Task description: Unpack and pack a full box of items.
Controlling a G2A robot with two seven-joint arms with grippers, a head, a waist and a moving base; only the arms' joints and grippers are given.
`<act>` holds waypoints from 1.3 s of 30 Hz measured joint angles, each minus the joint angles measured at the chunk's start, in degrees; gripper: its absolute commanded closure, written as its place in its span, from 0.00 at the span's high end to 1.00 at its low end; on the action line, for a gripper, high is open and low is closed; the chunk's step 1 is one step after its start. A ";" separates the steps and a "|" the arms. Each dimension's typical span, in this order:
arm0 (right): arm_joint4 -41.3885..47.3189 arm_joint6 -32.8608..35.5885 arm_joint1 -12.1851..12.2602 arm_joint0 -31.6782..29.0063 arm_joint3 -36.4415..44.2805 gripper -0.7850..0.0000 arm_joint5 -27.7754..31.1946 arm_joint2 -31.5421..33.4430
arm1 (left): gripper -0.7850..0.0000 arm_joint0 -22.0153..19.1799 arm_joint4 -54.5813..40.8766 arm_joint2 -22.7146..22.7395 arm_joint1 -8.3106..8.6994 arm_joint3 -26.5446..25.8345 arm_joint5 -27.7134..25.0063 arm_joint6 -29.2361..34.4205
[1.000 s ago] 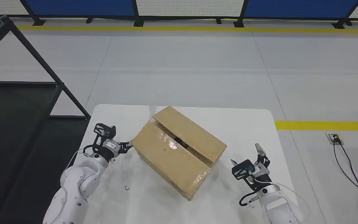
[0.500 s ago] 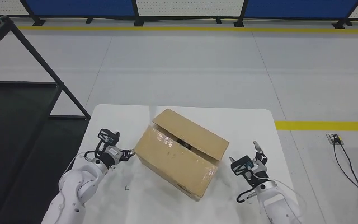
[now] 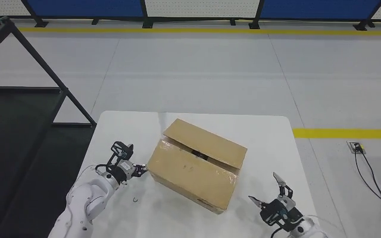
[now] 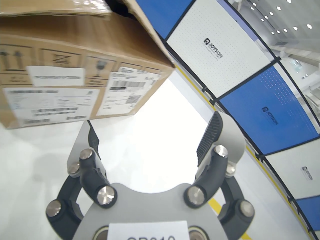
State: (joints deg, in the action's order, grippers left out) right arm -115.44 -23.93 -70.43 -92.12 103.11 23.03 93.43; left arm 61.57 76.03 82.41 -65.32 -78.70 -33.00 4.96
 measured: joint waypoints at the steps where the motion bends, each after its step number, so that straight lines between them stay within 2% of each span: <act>1: -0.65 -2.05 0.22 -0.58 -0.13 1.00 1.16 -0.05 | 1.00 0.08 -0.02 -0.19 0.02 -0.13 -0.17 -0.01; 5: -2.15 -6.50 0.65 -1.21 -0.97 1.00 2.67 -1.30 | 1.00 0.36 1.36 -1.23 0.05 -0.76 -0.14 -0.45; 10: -1.94 -7.06 0.67 -1.39 -1.03 1.00 2.22 -1.80 | 1.00 0.63 2.01 -1.55 0.17 -0.91 0.07 -0.75; 16: -1.09 -6.73 0.64 -1.42 -1.09 1.00 2.38 -2.26 | 1.00 -1.55 -0.01 -1.81 -0.41 1.28 8.09 -1.45; 19: -0.31 -6.74 0.82 -1.21 -1.56 1.00 4.37 -3.15 | 1.00 -1.92 0.34 -3.10 -0.65 1.99 9.21 -2.10; 24: 1.06 -7.89 1.11 -0.71 -2.58 1.00 6.33 -4.27 | 1.00 -1.58 1.23 -4.49 -0.79 2.38 9.08 -2.88; 34: 9.66 -2.43 0.66 2.15 -4.17 1.00 6.05 -8.02 | 1.00 -0.40 1.85 -4.42 -0.44 1.48 6.48 -3.31; 39: 12.39 -1.86 0.63 3.52 -5.28 1.00 5.79 -8.84 | 1.00 0.21 1.97 -4.49 -0.34 1.13 5.98 -3.34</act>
State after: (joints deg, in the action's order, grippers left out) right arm -103.05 -25.79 -69.79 -88.60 97.83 28.82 84.59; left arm 61.77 78.00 77.92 -65.66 -77.57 -27.03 1.62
